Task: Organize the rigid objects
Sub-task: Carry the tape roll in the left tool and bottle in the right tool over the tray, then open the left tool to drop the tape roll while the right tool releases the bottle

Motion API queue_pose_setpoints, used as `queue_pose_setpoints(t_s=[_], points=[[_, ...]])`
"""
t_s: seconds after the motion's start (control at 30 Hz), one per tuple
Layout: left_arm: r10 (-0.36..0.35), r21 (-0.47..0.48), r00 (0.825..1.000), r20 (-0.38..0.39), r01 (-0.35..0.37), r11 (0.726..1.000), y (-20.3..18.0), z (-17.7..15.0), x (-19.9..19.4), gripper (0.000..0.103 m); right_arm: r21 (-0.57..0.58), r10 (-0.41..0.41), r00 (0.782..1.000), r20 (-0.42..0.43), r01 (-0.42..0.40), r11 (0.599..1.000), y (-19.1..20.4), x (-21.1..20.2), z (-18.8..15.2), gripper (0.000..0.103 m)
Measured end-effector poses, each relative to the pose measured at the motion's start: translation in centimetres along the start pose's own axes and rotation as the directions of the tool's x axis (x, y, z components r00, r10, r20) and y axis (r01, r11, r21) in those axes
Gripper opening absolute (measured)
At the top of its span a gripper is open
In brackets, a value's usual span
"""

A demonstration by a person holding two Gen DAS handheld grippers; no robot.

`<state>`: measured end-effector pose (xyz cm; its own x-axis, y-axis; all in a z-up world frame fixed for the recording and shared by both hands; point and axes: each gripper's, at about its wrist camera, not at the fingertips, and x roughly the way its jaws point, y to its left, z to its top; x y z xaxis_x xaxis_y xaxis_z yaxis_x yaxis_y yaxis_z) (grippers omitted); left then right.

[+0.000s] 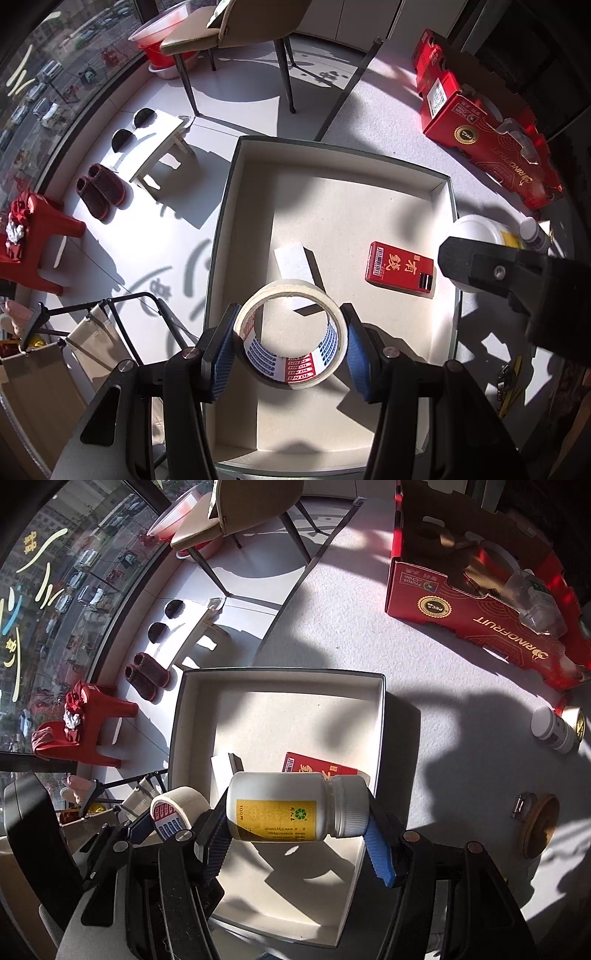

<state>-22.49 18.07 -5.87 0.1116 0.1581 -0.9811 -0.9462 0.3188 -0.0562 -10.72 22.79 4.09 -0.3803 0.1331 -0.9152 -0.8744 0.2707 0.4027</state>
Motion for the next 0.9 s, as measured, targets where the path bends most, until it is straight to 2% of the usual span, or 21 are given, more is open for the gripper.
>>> queue_pose_setpoints(t_s=[0.37,0.43,0.5,0.57,0.63,0.7,0.73,0.9], points=[[0.009,0.032,0.996,-0.086,-0.006,0.999,-0.9,-2.5,3.1,0.058,-0.032,-0.037,0.997,-0.075,0.035,0.999,0.2,3.3,-1.5,0.064],[0.01,0.028,0.994,-0.11,-0.007,1.0,-0.8,-2.9,3.7,0.074,-0.032,-0.04,0.996,-0.083,0.038,0.999,0.0,3.6,-1.8,0.065],[0.013,0.027,0.993,-0.115,-0.01,1.0,-0.8,-3.2,4.0,0.081,-0.028,-0.031,0.995,-0.095,0.028,0.999,-0.3,3.8,-2.0,0.065],[-0.006,0.007,0.991,-0.134,0.007,1.0,-0.6,-3.3,4.3,0.082,-0.016,-0.031,0.994,-0.102,0.03,0.999,-0.7,3.9,-2.0,0.076],[-0.016,-0.022,0.985,-0.17,0.013,1.0,-0.2,-3.4,4.8,0.091,0.002,-0.04,0.995,-0.088,0.04,0.999,-1.4,3.5,-2.2,0.086],[-0.019,-0.032,0.984,-0.179,0.013,0.999,0.1,-3.4,4.9,0.095,0.015,-0.034,0.996,-0.088,0.035,0.999,-2.1,3.1,-2.4,0.095],[-0.019,-0.031,0.983,-0.181,0.014,0.999,0.1,-3.4,4.9,0.103,0.019,-0.032,0.996,-0.088,0.034,0.999,-2.3,2.9,-2.5,0.101],[-0.009,0.007,0.984,-0.178,0.01,1.0,-0.8,-4.0,4.7,0.103,0.03,-0.022,0.995,-0.094,0.025,0.999,-2.8,2.2,-3.9,0.101]])
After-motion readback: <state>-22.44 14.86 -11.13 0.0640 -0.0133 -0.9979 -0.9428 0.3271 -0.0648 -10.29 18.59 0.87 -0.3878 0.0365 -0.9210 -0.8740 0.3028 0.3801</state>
